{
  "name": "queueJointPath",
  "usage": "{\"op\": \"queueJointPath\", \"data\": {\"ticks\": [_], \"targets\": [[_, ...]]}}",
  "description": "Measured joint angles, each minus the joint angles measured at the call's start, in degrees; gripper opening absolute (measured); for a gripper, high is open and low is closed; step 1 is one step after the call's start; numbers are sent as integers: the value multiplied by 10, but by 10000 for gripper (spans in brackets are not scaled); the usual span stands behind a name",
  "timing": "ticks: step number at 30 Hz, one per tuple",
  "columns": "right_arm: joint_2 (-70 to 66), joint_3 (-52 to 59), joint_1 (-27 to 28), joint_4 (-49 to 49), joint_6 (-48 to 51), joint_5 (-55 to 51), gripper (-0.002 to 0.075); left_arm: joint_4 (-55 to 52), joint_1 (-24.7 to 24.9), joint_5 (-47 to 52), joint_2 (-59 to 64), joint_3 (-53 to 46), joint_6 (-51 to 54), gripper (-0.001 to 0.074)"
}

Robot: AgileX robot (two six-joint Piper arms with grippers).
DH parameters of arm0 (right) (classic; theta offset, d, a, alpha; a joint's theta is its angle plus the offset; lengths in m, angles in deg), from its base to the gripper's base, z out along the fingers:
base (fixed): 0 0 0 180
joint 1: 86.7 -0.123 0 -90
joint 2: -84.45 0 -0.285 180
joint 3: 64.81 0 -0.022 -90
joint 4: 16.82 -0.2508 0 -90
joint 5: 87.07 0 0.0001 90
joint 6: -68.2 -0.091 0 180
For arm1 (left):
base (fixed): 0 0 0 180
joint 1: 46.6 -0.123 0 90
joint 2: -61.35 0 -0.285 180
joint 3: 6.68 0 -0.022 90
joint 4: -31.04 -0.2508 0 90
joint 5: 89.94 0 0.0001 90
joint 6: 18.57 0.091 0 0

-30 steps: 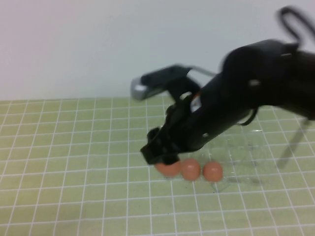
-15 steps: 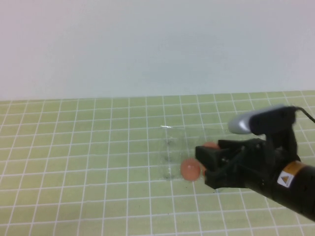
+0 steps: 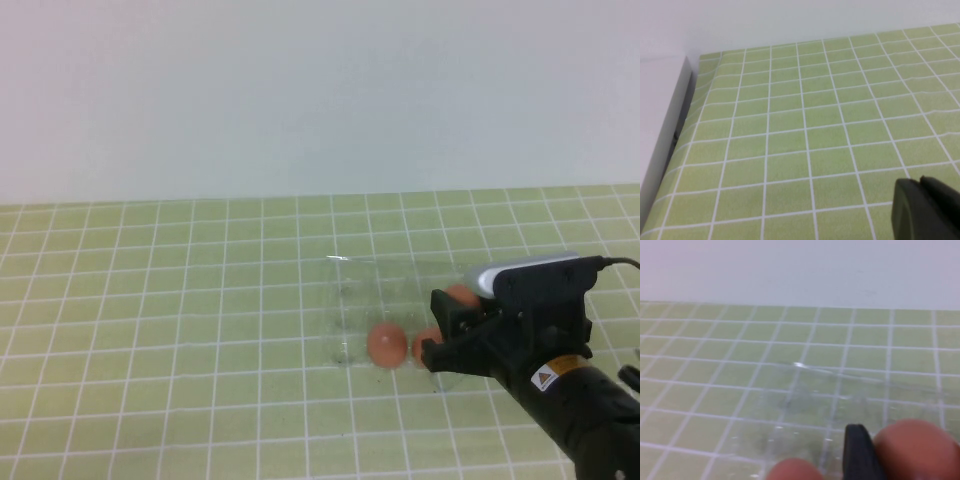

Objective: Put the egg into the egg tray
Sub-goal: Place the egg in the egg tray

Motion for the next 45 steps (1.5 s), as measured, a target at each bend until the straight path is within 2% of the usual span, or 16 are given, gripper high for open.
{"op": "queueJointPath", "data": {"ticks": [4, 14, 45], "targets": [[-40, 0, 0, -29, 2, 38, 387, 0, 0, 0, 0, 0, 0, -1], [-79, 0, 0, -43, -3, 47, 387, 0, 0, 0, 0, 0, 0, -2], [-105, 0, 0, -57, -15, 67, 386, 0, 0, 0, 0, 0, 0, -2]]}}
